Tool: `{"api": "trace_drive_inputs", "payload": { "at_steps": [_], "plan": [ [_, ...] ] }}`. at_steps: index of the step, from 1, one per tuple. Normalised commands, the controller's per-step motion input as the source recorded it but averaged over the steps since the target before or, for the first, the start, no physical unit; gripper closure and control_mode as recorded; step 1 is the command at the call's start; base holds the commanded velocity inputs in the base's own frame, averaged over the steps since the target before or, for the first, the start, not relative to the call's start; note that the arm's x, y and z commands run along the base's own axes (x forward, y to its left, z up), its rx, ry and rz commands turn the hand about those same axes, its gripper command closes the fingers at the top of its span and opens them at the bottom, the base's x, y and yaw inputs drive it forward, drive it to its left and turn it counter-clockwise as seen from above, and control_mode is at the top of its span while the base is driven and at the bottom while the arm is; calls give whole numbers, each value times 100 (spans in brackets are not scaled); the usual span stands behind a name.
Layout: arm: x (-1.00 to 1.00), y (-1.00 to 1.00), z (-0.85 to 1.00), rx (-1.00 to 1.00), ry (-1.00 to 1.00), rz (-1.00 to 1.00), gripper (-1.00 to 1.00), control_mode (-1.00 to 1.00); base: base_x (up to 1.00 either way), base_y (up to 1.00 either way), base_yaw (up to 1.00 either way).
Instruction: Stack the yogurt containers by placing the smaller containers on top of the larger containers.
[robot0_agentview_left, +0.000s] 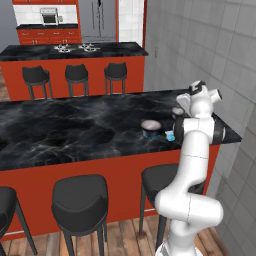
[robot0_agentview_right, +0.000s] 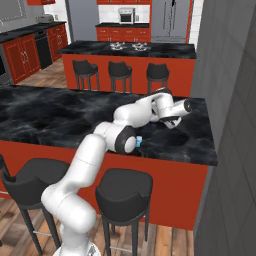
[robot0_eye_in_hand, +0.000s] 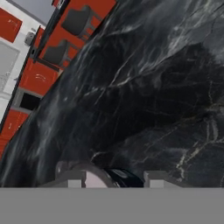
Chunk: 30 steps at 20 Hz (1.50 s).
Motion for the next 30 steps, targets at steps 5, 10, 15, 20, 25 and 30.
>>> {"api": "trace_drive_inputs", "payload": {
  "at_steps": [5, 10, 15, 20, 25, 30],
  "plan": [
    [-7, 16, 4, -2, 0, 0, 100, -100, 0, 0, 0],
    [-12, 38, 0, -3, 0, 0, 100, -100, 0, 0, 0],
    [-17, 10, 0, 0, 0, 1, 100, -100, 0, 0, 0],
    [-18, 1, 1, 0, 6, 0, 100, -100, 0, 0, 0],
    [-1, 4, 12, 0, 17, 0, 100, -100, 0, 0, 0],
    [-2, 16, 25, 0, 9, 0, 100, -100, 0, 0, 0]
  ]
}}
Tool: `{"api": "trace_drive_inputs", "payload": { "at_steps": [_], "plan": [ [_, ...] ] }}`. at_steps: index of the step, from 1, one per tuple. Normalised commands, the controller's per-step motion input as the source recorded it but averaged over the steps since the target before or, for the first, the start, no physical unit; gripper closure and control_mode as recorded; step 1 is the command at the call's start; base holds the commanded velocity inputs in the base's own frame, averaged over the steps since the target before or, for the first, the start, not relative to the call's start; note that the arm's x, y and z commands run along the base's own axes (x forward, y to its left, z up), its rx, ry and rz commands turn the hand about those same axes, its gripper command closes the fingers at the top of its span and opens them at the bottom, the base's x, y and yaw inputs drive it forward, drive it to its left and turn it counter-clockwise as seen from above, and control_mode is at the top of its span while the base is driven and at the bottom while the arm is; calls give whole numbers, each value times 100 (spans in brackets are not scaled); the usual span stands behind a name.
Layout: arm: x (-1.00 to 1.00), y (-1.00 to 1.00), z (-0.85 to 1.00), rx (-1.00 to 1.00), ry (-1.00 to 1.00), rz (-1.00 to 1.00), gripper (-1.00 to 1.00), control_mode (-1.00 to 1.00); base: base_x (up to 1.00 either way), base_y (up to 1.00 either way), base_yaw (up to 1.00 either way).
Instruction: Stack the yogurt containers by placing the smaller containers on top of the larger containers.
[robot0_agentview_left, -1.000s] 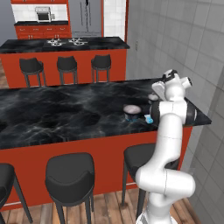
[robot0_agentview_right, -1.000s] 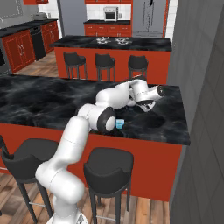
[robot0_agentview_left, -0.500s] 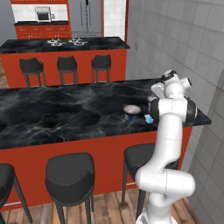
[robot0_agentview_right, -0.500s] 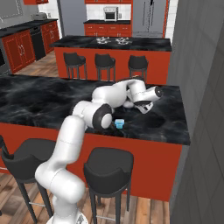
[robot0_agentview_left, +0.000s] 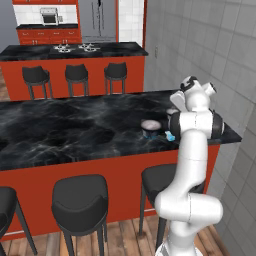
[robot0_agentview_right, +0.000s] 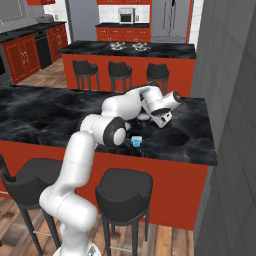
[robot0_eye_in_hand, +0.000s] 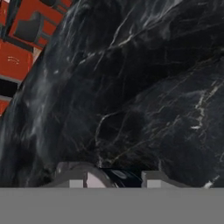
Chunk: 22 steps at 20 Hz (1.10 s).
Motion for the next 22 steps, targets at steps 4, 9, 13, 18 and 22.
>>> {"api": "trace_drive_inputs", "payload": {
  "at_steps": [4, 9, 13, 18, 22],
  "plan": [
    [-1, 10, 28, 3, 0, 0, 100, -100, 0, 0, 0],
    [-3, 6, 18, 7, -1, 0, 100, -100, 0, 0, 0],
    [-13, 8, 11, 10, -8, 0, 100, -100, 0, 0, 0],
    [-19, 17, 6, 7, -9, 0, 100, -100, 0, 0, 0],
    [-28, 33, 8, 2, -6, 0, 100, -100, 0, 0, 0]
  ]
}}
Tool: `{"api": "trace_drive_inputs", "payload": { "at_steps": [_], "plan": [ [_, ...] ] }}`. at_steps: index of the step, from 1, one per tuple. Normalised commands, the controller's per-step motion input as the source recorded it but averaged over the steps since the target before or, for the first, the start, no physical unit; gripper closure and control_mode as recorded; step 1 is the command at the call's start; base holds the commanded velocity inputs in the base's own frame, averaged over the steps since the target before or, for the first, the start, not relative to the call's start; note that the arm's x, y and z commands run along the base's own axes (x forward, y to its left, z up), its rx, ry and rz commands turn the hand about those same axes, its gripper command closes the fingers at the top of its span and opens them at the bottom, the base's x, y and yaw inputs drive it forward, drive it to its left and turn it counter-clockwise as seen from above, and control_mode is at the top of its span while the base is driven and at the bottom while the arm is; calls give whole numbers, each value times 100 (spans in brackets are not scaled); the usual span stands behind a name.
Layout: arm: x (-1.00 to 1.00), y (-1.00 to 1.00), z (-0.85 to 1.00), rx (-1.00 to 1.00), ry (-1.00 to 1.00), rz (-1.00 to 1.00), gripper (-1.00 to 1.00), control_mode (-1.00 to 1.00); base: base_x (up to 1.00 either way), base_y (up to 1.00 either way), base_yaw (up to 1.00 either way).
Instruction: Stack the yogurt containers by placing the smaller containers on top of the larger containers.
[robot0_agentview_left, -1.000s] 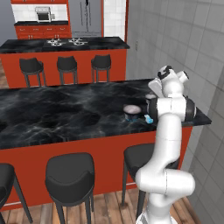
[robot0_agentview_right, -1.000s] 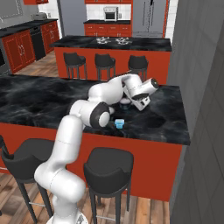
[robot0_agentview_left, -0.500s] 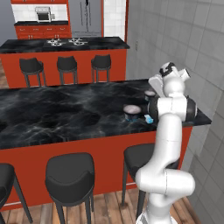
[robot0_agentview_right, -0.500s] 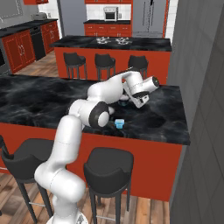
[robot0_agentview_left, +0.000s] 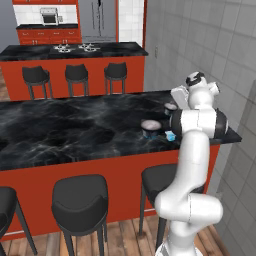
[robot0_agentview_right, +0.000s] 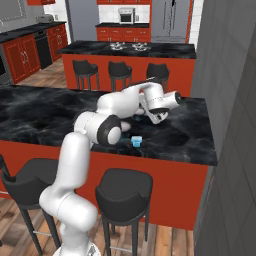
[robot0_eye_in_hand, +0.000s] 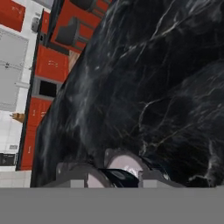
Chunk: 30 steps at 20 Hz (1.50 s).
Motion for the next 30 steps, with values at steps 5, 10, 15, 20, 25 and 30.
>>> {"api": "trace_drive_inputs", "payload": {
  "at_steps": [5, 10, 15, 20, 25, 30],
  "plan": [
    [-36, 43, 3, 0, -6, 0, 100, -100, 0, 0, 0],
    [-30, 45, 0, 0, -3, 0, 100, -100, 0, 0, 0],
    [-21, 35, 0, 0, -1, 0, 100, -100, 0, 0, 0],
    [-13, 29, 0, 0, 0, 0, 100, -100, 0, 0, 0],
    [-12, 10, 0, 0, 0, 0, 100, -100, 0, 0, 0],
    [-1, 0, -1, 0, 0, 0, 100, -100, 0, 0, 0]
  ]
}}
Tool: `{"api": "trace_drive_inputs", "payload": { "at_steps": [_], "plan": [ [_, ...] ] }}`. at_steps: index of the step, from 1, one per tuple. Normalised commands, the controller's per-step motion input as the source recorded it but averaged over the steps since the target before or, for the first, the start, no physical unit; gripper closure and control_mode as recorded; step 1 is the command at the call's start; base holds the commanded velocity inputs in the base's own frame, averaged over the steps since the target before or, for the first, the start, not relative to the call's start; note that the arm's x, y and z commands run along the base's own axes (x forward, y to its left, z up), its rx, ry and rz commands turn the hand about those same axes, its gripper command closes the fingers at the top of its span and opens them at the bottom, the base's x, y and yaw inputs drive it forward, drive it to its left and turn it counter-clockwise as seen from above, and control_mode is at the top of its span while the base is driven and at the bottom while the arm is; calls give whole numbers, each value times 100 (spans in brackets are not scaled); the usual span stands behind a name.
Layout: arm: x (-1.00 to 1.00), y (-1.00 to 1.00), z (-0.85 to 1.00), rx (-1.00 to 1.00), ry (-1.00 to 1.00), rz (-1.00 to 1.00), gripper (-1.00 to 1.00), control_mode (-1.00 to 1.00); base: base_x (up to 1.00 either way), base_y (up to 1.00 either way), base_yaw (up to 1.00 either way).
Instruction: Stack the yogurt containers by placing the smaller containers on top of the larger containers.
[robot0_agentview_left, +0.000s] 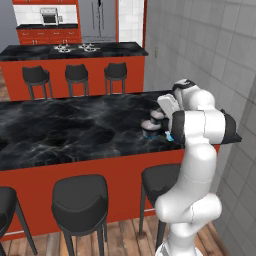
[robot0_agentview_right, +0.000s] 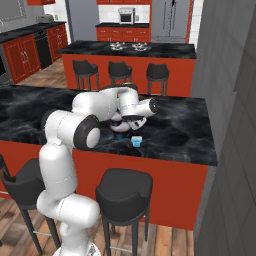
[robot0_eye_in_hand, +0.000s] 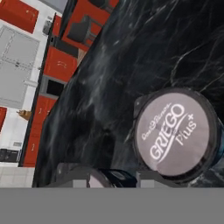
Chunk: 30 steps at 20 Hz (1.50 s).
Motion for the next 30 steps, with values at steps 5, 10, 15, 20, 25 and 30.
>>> {"api": "trace_drive_inputs", "payload": {
  "at_steps": [5, 10, 15, 20, 25, 30],
  "plan": [
    [8, 0, -5, -1, 0, 0, 100, -100, 0, 0, 0],
    [17, -1, -10, -2, 0, 0, 100, -100, 0, 0, 0],
    [12, -14, -19, -2, 0, 0, 100, -100, 0, 0, 0],
    [9, -23, -18, 0, 0, 1, 100, -100, 0, 0, 0],
    [22, -6, -12, 0, 0, 0, 100, -100, 0, 0, 0],
    [27, 0, -1, 0, 0, 0, 100, -100, 0, 0, 0]
  ]
}}
